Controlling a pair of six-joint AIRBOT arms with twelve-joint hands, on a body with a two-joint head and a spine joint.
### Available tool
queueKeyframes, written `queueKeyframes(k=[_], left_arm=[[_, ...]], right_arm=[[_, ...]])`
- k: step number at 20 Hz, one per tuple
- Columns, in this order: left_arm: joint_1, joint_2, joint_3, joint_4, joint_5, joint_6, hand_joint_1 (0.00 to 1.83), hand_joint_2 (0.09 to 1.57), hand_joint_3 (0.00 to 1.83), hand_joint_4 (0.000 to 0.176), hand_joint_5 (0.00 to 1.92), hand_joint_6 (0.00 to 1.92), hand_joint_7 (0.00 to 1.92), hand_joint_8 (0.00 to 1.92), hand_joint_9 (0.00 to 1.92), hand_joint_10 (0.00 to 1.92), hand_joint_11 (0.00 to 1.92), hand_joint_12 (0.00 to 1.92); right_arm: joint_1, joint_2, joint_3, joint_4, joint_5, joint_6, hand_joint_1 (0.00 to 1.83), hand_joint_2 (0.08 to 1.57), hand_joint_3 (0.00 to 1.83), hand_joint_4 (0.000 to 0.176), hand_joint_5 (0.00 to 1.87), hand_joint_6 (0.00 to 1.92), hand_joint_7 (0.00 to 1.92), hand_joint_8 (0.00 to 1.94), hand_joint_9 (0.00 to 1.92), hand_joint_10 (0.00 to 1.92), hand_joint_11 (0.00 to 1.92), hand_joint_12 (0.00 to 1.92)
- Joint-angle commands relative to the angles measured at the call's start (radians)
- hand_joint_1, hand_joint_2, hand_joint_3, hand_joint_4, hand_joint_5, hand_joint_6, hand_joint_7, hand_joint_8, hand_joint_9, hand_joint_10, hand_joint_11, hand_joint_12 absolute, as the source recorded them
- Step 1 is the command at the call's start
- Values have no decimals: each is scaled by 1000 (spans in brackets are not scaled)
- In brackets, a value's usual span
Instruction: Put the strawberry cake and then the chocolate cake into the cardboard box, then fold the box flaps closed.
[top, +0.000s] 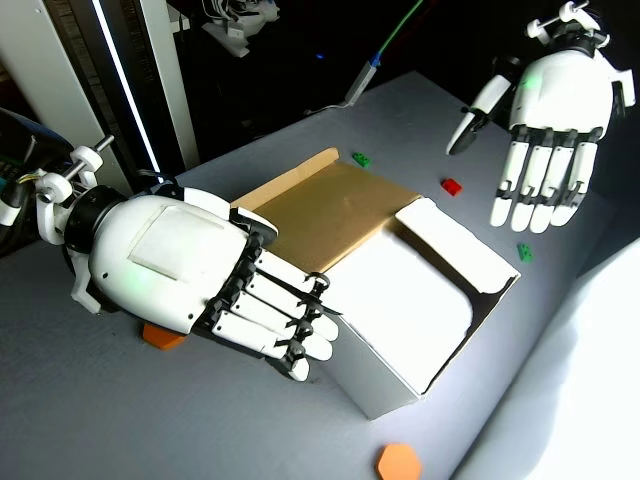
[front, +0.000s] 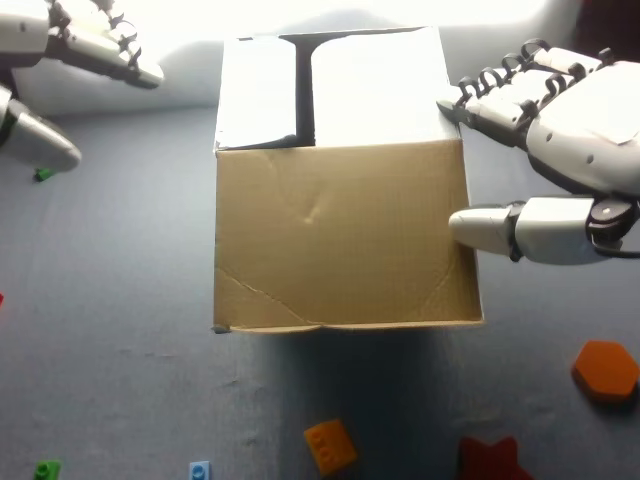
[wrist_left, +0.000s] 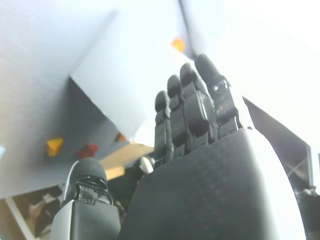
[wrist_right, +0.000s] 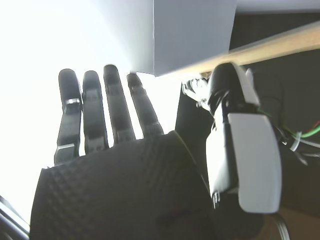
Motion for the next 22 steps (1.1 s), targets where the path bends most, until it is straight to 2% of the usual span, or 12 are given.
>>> queueKeyframes(k=[1,3,5,7,11,12,14,18,19,22], left_arm=[[4,13,3,-69,-2,0,25,1153,0,0,278,6,319,5,326,5,0,973],[42,28,-17,-70,-6,0,26,1154,0,0,281,6,308,1,321,2,0,979],[91,47,-52,-82,-7,7,51,1159,1,0,293,9,309,1,322,2,0,979],[141,71,-105,-97,-7,18,89,1162,1,0,293,3,316,2,324,1,0,977],[256,114,-232,-142,4,55,61,1159,0,0,298,3,311,1,325,1,0,994],[282,123,-269,-153,10,67,50,1163,2,0,296,2,304,0,324,0,0,996],[320,129,-317,-178,27,88,30,1169,4,0,291,0,301,0,324,1,0,994],[396,128,-387,-232,70,134,11,1174,4,0,271,0,291,0,310,0,0,976],[414,126,-411,-248,83,150,12,1174,4,0,269,0,290,0,309,0,0,975],[421,115,-464,-261,109,157,54,1172,1,0,289,5,296,1,317,3,0,993]], right_arm=[[7,5,-1,-40,94,4,0,1197,3,0,75,1,160,1,158,2,0,638],[2,5,-1,-82,97,2,0,1194,0,0,115,10,192,4,186,10,0,745],[-13,4,-2,-116,102,-8,0,1195,1,0,126,13,187,1,191,11,0,756],[-22,2,-2,-122,113,-34,0,1199,3,0,140,7,201,5,190,8,0,614],[-21,3,-2,-123,137,-28,0,1204,3,0,133,1,201,1,193,6,0,645],[-13,7,-2,-123,158,-11,0,1189,0,0,159,9,222,5,211,11,0,725],[15,28,-2,-123,173,56,0,1182,0,0,171,11,230,5,224,13,0,777],[66,88,-1,-122,179,222,0,1176,0,0,137,0,207,0,184,0,0,719],[74,110,-1,-122,176,288,0,1176,0,0,134,0,206,0,182,0,0,718],[62,141,1,-86,173,399,0,1184,1,0,136,3,193,3,191,3,0,809]])
